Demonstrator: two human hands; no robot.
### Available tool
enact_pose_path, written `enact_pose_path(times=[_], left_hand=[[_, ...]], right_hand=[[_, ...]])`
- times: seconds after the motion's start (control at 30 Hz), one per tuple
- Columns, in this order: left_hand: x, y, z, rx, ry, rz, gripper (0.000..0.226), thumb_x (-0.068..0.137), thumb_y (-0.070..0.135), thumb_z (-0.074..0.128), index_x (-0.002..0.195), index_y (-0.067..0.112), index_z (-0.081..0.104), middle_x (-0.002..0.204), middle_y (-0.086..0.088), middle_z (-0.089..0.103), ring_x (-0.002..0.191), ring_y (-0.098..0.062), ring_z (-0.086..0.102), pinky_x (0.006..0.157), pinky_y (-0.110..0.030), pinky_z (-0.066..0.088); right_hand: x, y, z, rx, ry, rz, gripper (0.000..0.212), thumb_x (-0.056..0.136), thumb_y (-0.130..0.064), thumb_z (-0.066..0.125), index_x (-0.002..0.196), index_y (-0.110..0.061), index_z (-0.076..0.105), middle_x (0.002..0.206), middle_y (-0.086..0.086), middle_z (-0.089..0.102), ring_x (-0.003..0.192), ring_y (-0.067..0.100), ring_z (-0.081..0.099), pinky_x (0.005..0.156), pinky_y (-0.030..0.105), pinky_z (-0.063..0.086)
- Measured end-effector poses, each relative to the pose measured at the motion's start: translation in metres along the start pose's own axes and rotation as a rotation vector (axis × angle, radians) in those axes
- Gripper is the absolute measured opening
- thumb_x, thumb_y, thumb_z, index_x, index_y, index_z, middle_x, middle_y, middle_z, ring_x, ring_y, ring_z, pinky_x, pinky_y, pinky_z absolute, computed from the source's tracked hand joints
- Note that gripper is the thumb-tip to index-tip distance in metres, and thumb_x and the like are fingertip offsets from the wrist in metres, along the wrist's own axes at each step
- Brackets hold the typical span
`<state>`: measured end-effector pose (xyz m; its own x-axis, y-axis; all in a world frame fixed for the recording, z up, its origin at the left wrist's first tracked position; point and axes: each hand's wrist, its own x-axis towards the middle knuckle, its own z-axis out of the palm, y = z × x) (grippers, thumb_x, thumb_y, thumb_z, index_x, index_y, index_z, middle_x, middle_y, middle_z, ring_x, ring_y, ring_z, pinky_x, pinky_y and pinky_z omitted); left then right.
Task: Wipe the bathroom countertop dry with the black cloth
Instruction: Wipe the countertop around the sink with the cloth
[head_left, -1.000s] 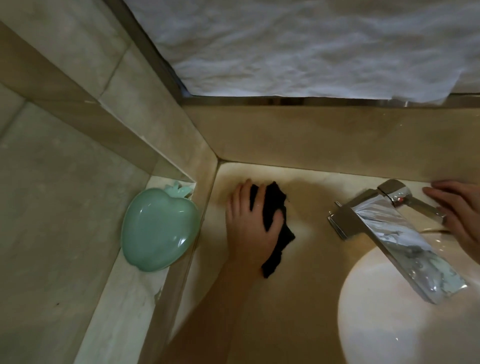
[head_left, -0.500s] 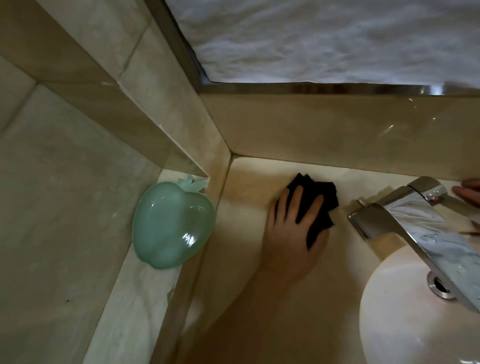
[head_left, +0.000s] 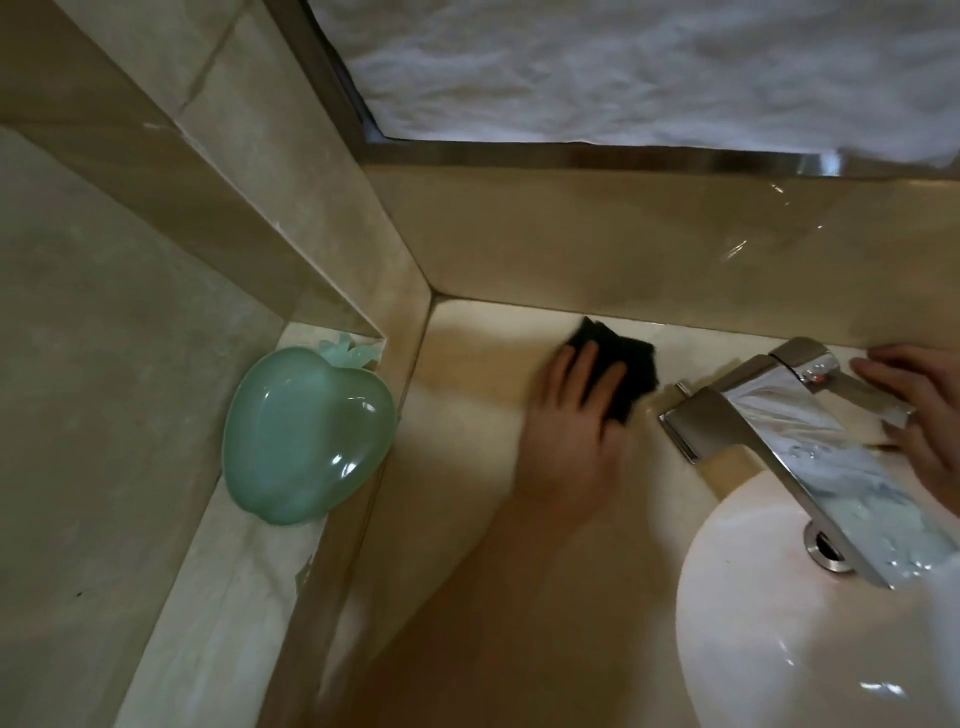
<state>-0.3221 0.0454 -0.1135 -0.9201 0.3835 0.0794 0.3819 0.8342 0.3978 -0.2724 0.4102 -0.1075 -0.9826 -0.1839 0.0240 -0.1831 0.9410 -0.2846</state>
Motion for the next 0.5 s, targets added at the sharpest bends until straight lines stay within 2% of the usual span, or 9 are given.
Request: enact_pose_path(times=[0.13, 0.2, 0.3, 0.37, 0.4, 0.5], left_hand=[[-0.045, 0.044, 0.013, -0.134, -0.009, -0.002, 0.059, 0.088, 0.022, 0.050, 0.146, 0.015, 0.047, 0.160, -0.009, 0.032, 0.149, -0.029, 0.023, 0.120, -0.049, 0.022], [-0.082, 0.048, 0.008, -0.091, -0.033, 0.067, 0.060, 0.088, 0.021, 0.053, 0.148, 0.015, 0.045, 0.161, -0.010, 0.029, 0.151, -0.030, 0.020, 0.120, -0.050, 0.022], [-0.142, 0.041, -0.003, 0.011, -0.083, 0.106, 0.063, 0.086, 0.028, 0.057, 0.147, 0.019, 0.046, 0.161, -0.008, 0.029, 0.147, -0.032, 0.030, 0.119, -0.045, 0.025], [-0.176, 0.017, -0.018, 0.064, -0.042, 0.000, 0.061, 0.089, 0.035, 0.055, 0.148, 0.021, 0.045, 0.161, -0.006, 0.029, 0.146, -0.031, 0.033, 0.115, -0.044, 0.029], [-0.189, 0.002, -0.028, 0.077, -0.021, -0.109, 0.060, 0.093, 0.037, 0.051, 0.150, 0.022, 0.042, 0.162, -0.007, 0.028, 0.146, -0.030, 0.032, 0.114, -0.044, 0.030], [-0.202, -0.040, -0.049, 0.125, 0.018, -0.449, 0.059, 0.099, 0.050, 0.030, 0.152, 0.024, 0.035, 0.158, -0.012, 0.030, 0.144, -0.035, 0.032, 0.110, -0.048, 0.038]], right_hand=[[-0.002, -0.011, -0.001, -0.090, 0.023, 0.146, 0.060, 0.103, -0.040, 0.019, 0.135, 0.000, 0.050, 0.137, 0.019, 0.047, 0.124, 0.042, 0.047, 0.108, 0.056, 0.036], [-0.005, -0.025, -0.004, -0.060, -0.009, 0.147, 0.062, 0.103, -0.039, 0.019, 0.135, 0.004, 0.050, 0.139, 0.023, 0.047, 0.124, 0.045, 0.048, 0.106, 0.057, 0.038], [-0.023, -0.053, -0.009, 0.011, 0.084, 0.266, 0.059, 0.098, -0.034, 0.029, 0.135, 0.007, 0.050, 0.139, 0.028, 0.048, 0.121, 0.049, 0.050, 0.100, 0.059, 0.042], [-0.057, -0.086, -0.015, 0.144, 0.099, 0.402, 0.056, 0.091, -0.025, 0.033, 0.136, 0.003, 0.048, 0.139, 0.025, 0.049, 0.123, 0.042, 0.049, 0.105, 0.051, 0.038], [-0.078, -0.105, -0.020, 0.226, 0.123, 0.480, 0.052, 0.090, -0.022, 0.035, 0.136, 0.000, 0.048, 0.138, 0.022, 0.050, 0.125, 0.037, 0.046, 0.107, 0.043, 0.034], [-0.154, -0.156, -0.016, 0.449, 0.134, 0.547, 0.041, 0.091, -0.029, 0.044, 0.123, -0.011, 0.062, 0.130, 0.012, 0.056, 0.124, 0.020, 0.047, 0.104, 0.022, 0.027]])
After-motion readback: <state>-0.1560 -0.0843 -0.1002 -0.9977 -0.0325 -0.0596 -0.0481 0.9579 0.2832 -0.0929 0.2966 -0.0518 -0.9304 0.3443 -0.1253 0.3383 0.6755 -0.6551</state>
